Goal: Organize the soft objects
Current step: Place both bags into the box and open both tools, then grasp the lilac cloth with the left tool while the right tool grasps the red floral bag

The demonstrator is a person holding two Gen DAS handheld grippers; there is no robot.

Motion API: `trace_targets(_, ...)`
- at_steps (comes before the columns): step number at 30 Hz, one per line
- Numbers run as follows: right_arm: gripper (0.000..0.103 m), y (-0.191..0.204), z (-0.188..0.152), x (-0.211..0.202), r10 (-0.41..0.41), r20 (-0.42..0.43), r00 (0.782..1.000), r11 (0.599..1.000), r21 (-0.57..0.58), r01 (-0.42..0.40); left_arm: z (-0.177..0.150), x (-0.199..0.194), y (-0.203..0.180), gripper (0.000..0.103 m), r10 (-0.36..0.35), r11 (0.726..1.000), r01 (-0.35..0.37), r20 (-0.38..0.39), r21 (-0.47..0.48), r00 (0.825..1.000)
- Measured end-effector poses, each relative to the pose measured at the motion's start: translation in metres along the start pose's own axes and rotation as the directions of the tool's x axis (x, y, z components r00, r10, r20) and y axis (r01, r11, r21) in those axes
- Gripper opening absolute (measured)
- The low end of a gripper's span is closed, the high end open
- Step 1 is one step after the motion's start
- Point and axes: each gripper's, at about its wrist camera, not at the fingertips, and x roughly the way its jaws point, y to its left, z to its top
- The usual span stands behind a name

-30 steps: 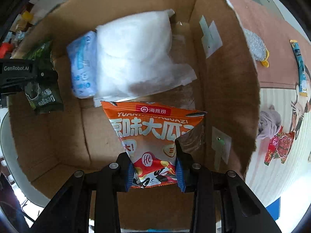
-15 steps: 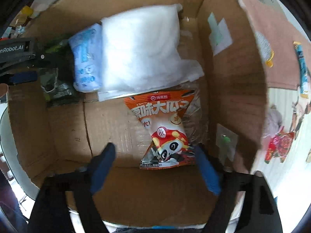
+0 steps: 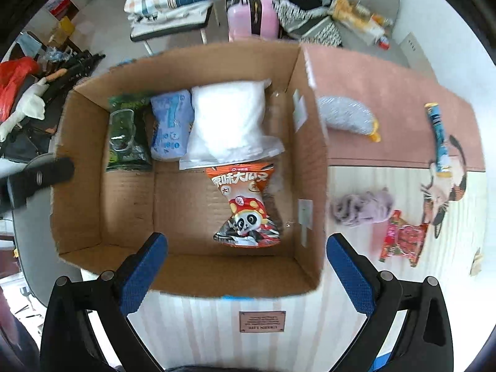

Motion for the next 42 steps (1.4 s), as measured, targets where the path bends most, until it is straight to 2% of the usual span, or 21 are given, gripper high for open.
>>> trace_targets(9, 0.103, -0.013, -0.042, -0.07, 0.034, 0.128, 0.991, 0.999, -0.016, -0.033, -0.064, -0.056, -0.01, 0.098, 0.046, 0.999, -0.042, 0.145, -0.034, 0.988)
trace_targets(13, 0.103, -0.014, -0.059, -0.095, 0.065, 0.162, 0.985, 0.998, -0.036, -0.06, -0.085, -0.073, -0.01, 0.098, 0.017, 0.998, -0.008, 0.161, -0.059, 0.987)
trace_targets(16, 0.103, -0.015, -0.069, -0.11, 0.088, 0.18, 0.98, 0.996, -0.042, -0.081, -0.095, -0.083, -0.012, 0.098, 0.025, 0.998, -0.013, 0.176, -0.067, 0.984)
trace_targets(21, 0.103, -0.024, -0.078, -0.126, 0.136, 0.197, 0.971, 0.991, -0.039, -0.131, -0.102, -0.099, -0.018, 0.098, 0.024, 0.996, -0.007, 0.201, -0.085, 0.979)
trace_targets(24, 0.103, -0.044, -0.078, -0.132, 0.172, 0.235, 0.957, 0.984, 0.005, -0.178, -0.101, -0.108, -0.034, 0.098, 0.054, 0.997, -0.04, 0.221, -0.07, 0.974)
trace_targets(28, 0.103, -0.092, -0.074, -0.132, 0.192, 0.229, 0.954, 0.974, 0.074, -0.213, -0.091, -0.11, -0.076, 0.098, 0.078, 0.997, -0.082, 0.258, 0.002, 0.963)
trace_targets(30, 0.103, -0.121, -0.072, -0.127, 0.182, 0.214, 0.96, 0.971, 0.113, -0.21, -0.081, -0.107, -0.109, 0.098, 0.087, 0.991, -0.112, 0.284, 0.073, 0.955)
trace_targets(32, 0.103, -0.158, -0.072, -0.122, 0.142, 0.196, 0.97, 0.971, 0.161, -0.175, -0.07, -0.095, -0.15, 0.098, 0.099, 0.972, -0.155, 0.292, 0.175, 0.951)
trace_targets(35, 0.103, -0.218, -0.074, -0.1, 0.1, 0.134, 0.986, 0.969, 0.211, -0.127, -0.053, -0.065, -0.216, 0.098, 0.103, 0.913, -0.196, 0.264, 0.357, 0.959)
trace_targets(37, 0.103, -0.25, -0.074, -0.079, 0.078, 0.078, 0.994, 0.973, 0.212, -0.093, -0.044, -0.038, -0.258, 0.098, 0.125, 0.855, -0.227, 0.239, 0.467, 0.963)
trace_targets(39, 0.103, -0.275, -0.073, -0.049, 0.042, 0.0, 0.999, 0.986, 0.161, -0.042, -0.037, -0.005, -0.296, 0.098, 0.178, 0.782, -0.27, 0.214, 0.562, 0.96)
trace_targets(40, 0.103, -0.283, -0.072, -0.035, 0.018, -0.042, 0.999, 0.992, 0.127, -0.012, -0.037, 0.008, -0.309, 0.098, 0.206, 0.753, -0.289, 0.204, 0.591, 0.957)
trace_targets(41, 0.103, -0.29, -0.071, -0.018, -0.007, -0.079, 0.997, 0.997, 0.073, 0.013, -0.036, 0.026, -0.324, 0.098, 0.241, 0.714, -0.309, 0.193, 0.629, 0.951)
trace_targets(42, 0.103, -0.292, -0.069, -0.004, -0.021, -0.101, 0.995, 0.999, 0.023, 0.023, -0.036, 0.037, -0.332, 0.098, 0.261, 0.692, -0.315, 0.182, 0.649, 0.948)
